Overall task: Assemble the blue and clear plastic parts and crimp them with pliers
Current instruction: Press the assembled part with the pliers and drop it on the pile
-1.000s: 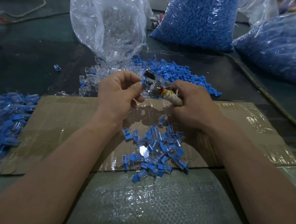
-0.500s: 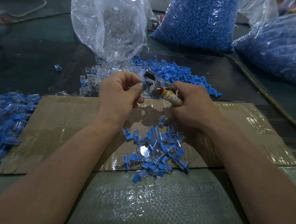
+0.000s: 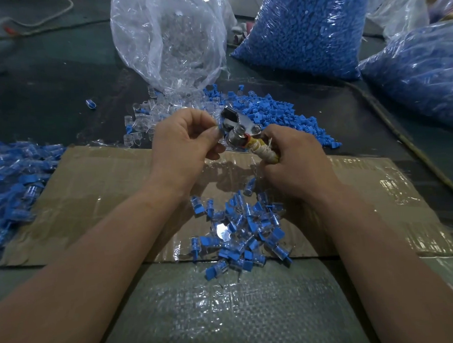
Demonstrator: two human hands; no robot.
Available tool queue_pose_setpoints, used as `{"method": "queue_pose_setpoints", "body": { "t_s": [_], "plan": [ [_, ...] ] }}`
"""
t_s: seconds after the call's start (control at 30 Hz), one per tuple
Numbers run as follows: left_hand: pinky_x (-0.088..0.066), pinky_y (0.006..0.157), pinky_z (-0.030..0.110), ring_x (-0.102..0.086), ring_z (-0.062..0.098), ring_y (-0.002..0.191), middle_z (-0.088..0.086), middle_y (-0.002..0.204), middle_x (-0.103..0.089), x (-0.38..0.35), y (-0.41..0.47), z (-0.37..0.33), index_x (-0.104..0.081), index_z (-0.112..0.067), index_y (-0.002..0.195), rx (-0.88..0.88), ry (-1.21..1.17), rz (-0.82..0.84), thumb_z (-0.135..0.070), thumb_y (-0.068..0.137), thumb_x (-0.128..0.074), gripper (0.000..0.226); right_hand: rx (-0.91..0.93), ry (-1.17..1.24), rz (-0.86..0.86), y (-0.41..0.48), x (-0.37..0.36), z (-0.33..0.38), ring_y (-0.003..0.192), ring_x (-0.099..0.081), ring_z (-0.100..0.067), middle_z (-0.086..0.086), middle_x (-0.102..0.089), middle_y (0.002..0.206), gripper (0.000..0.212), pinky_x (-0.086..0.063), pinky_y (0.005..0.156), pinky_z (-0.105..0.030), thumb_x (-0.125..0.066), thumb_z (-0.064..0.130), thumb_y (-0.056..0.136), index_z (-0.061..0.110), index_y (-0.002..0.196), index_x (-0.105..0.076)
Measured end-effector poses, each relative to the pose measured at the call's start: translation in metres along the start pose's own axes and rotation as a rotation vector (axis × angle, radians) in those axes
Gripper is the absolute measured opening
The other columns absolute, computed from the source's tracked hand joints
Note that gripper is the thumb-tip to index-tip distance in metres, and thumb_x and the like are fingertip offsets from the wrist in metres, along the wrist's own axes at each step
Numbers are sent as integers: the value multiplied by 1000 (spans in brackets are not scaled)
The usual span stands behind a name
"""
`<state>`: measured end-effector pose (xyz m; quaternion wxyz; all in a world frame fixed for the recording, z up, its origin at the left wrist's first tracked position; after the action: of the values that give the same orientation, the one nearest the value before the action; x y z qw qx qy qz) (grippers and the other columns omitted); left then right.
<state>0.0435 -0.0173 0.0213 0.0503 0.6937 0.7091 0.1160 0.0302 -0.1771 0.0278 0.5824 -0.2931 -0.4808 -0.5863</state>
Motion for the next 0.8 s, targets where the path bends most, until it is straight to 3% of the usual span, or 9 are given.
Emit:
{"method": "queue_pose_setpoints", "body": {
  "t_s": [0.2,0.33,0.43,0.63,0.73,0.8],
  "plan": [
    [-45,44,15,-61,5,51,-3,60,-65,7,7,2,-62,-15,73,110,-1,84,-1,80,-64,16,-44,77,-143,1,9,-13,77,-44,-16,1,-49,84,24,-28,64,-27,-61,8,73,11,97,-57],
    [-38,42,18,-55,7,47,1,64,-68,0,1,2,-70,-12,72,203,-53,302,-5,75,-66,8,-136,57,-208,0,14,-28,86,-51,-20,-3,-56,91,31,-38,71,-30,-69,27,77,11,100,-58],
    [-38,39,12,-54,6,46,3,62,-67,-11,-9,-3,-70,-10,67,206,-53,492,-13,62,-69,6,-204,-6,-188,1,14,-40,87,-52,-20,-2,-56,92,42,-40,73,-32,-72,42,73,12,99,-58],
    [-50,55,18,-62,11,60,1,64,-69,-24,-18,-5,-71,-8,67,167,78,711,-17,58,-71,13,-338,-62,-158,2,15,-58,90,-51,-20,-2,-58,98,53,-35,71,-29,-74,49,68,14,105,-58],
    [-51,57,19,-65,11,62,4,67,-70,-24,-20,-6,-71,-8,69,159,87,712,-16,62,-70,10,-377,-82,-136,1,14,-63,99,-53,-25,-7,-59,109,61,-37,75,-31,-74,50,67,13,112,-56],
    [-55,60,23,-64,14,62,5,69,-69,-20,-18,-3,-70,-8,70,199,30,580,-13,67,-70,7,-404,-97,-98,1,12,-65,104,-52,-26,-7,-57,114,65,-38,79,-33,-73,51,68,13,116,-54]
  ]
}}
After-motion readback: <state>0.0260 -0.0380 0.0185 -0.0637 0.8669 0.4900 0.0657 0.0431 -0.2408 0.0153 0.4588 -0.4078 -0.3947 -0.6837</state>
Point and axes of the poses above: each hand's wrist, its own y-axis towards the middle knuckle, its own x-axis out of the back of the hand, z = x × y, the point moved 6 cm from there along y, towards the middle knuckle
